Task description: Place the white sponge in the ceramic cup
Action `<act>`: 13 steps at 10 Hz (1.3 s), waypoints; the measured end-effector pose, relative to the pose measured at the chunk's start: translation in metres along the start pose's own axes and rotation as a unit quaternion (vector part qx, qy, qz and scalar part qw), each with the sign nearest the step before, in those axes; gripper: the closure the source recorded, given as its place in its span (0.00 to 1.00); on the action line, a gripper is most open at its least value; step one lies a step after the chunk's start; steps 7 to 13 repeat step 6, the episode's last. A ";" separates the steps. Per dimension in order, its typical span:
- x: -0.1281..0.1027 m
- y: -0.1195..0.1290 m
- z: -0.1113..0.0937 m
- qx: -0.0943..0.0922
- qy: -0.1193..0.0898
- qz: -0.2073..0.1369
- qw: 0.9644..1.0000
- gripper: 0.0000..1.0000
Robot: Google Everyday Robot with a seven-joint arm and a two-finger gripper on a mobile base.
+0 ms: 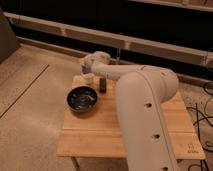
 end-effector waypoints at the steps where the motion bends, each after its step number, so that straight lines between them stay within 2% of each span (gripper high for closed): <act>1: -0.001 0.000 0.003 -0.001 -0.002 0.000 1.000 1.00; 6: 0.002 -0.002 0.013 -0.007 -0.006 0.003 1.000 1.00; 13: 0.002 -0.002 0.013 -0.007 -0.006 0.003 1.000 1.00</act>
